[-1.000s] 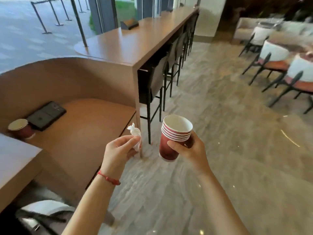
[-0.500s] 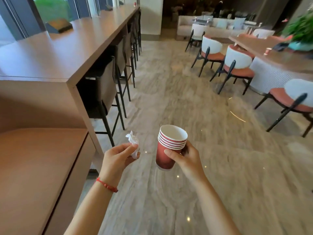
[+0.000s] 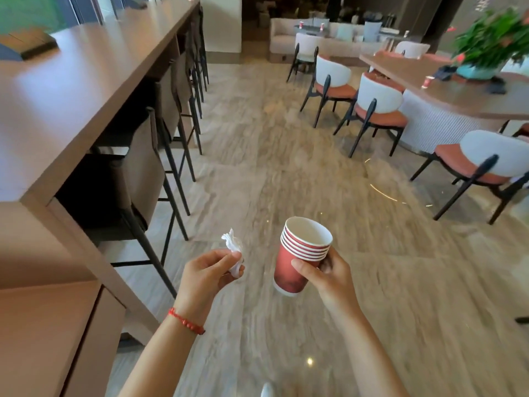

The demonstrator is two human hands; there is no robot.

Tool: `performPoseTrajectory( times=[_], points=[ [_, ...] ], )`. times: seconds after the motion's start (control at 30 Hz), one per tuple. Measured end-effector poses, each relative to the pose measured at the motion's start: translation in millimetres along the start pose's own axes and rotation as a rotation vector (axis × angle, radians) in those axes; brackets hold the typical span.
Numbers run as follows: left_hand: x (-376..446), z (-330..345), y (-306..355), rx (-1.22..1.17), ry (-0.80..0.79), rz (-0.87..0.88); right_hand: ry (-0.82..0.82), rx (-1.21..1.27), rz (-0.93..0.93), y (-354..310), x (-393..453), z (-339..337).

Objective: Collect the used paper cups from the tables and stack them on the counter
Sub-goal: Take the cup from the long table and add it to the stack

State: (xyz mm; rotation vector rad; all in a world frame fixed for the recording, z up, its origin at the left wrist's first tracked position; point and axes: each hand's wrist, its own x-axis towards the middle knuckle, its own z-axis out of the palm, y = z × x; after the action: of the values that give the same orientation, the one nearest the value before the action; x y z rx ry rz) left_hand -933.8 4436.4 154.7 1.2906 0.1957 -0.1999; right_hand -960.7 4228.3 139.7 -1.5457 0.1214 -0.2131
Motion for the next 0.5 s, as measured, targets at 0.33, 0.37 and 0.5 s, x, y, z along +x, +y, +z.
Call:
performPoseTrajectory(
  times=[0.33, 0.37, 0.5],
  points=[
    [160.6, 93.7, 69.2, -0.025, 0.039, -0.042, -0.045, 0.037, 0.020, -48.7, 189.2, -33.3],
    [176.9, 102.0, 73.6, -0.031, 0.037, -0.045, -0.055, 0.038, 0.016, -48.7, 207.6, -36.7],
    [243.4, 123.5, 85.4, -0.041, 0.067, -0.063, -0.080, 0.035, 0.043, -46.2, 279.8, -42.6]
  ],
)
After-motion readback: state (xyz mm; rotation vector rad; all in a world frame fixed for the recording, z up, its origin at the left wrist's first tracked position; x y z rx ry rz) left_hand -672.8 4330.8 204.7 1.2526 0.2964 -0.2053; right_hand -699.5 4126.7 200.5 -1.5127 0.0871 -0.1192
